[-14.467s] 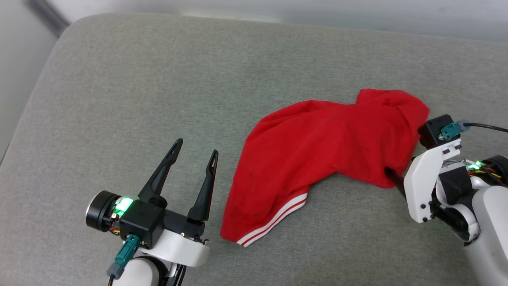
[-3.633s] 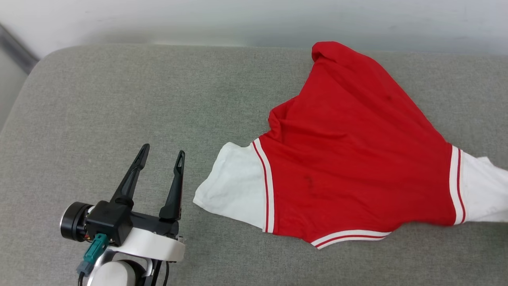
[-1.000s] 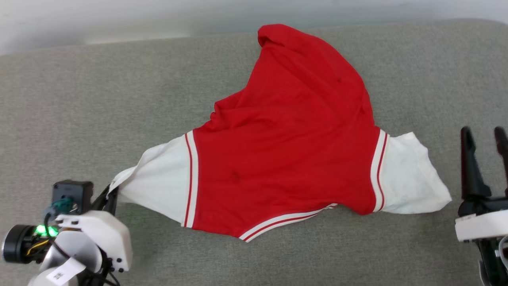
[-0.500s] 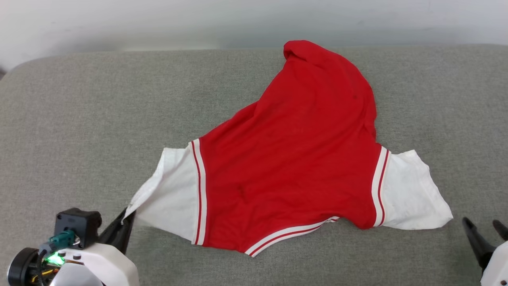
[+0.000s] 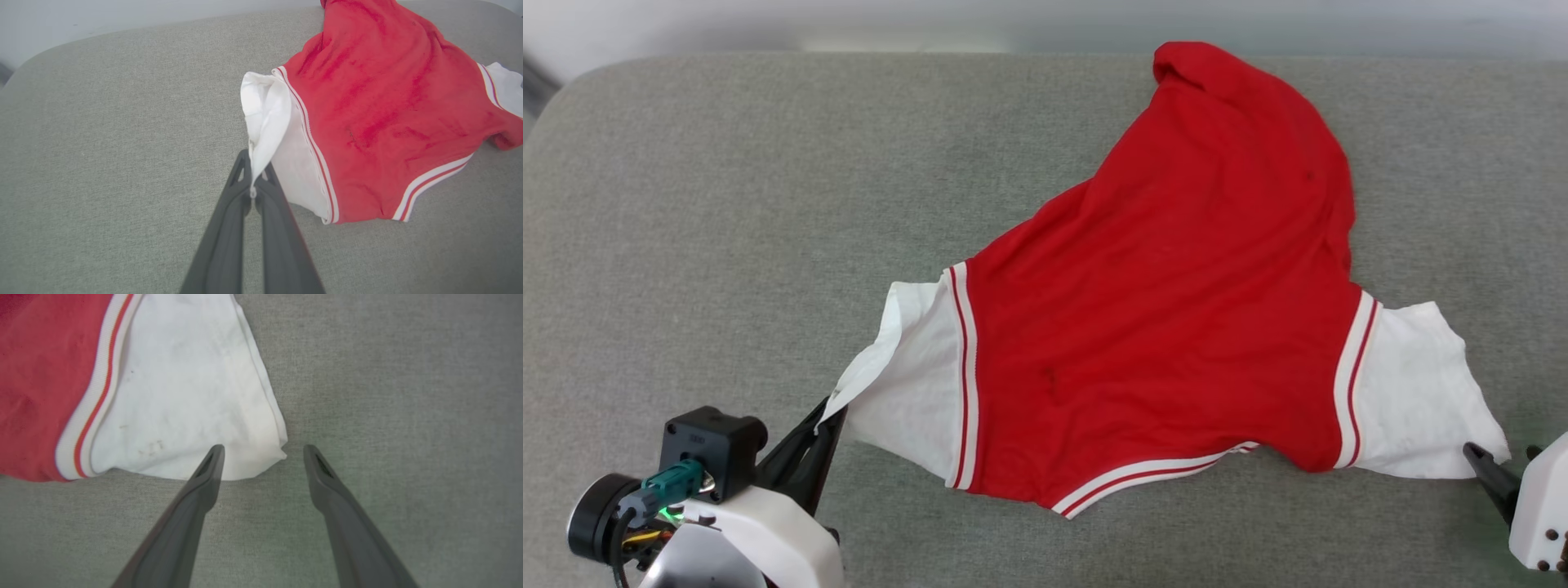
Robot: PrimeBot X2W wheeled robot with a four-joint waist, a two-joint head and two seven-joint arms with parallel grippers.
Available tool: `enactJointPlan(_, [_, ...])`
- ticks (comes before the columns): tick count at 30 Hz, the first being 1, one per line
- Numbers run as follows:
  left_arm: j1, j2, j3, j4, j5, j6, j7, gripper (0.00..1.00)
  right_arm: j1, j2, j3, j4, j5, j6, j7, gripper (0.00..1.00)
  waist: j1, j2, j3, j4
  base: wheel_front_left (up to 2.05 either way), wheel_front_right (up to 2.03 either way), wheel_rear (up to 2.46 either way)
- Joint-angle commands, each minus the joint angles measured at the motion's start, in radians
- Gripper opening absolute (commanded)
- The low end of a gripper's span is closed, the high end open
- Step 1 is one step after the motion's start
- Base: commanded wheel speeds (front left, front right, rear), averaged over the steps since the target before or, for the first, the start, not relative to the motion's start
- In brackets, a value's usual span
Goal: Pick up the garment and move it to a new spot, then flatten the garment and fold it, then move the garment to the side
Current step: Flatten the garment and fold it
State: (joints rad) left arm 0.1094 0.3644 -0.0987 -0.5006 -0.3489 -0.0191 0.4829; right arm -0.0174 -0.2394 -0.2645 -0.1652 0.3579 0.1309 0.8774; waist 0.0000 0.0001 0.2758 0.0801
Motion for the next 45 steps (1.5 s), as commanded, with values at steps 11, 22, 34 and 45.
enactJointPlan(11, [-0.057,-0.013,-0.041,0.02,-0.022,-0.028,-0.023,0.0,-0.001,-0.001,0.082,0.134,-0.034,0.001,0.027,1.0,0.0,-0.0001,0.062,0.068,0.0,0.0,0.0])
enactJointPlan(22, [-0.04,-0.008,-0.038,0.073,-0.043,-0.033,-0.04,0.0,-0.005,-0.016,0.115,0.217,-0.044,0.001,-0.029,0.0,0.0,-0.0001,0.012,0.062,0.0,0.0,0.0])
enactJointPlan(34, [0.024,0.052,0.05,0.045,-0.049,-0.021,-0.071,0.0,-0.068,-0.111,0.04,0.03,0.005,0.0,-0.033,0.0,0.0,-0.0001,-0.148,-0.011,0.0,0.0,0.0])
enactJointPlan(45, [-0.005,0.14,0.181,-0.099,-0.083,-0.016,-0.044,0.0,-0.224,-0.151,-0.009,-0.149,0.107,0.0,0.094,0.0,0.0,-0.0001,-0.22,-0.067,0.0,0.0,0.0])
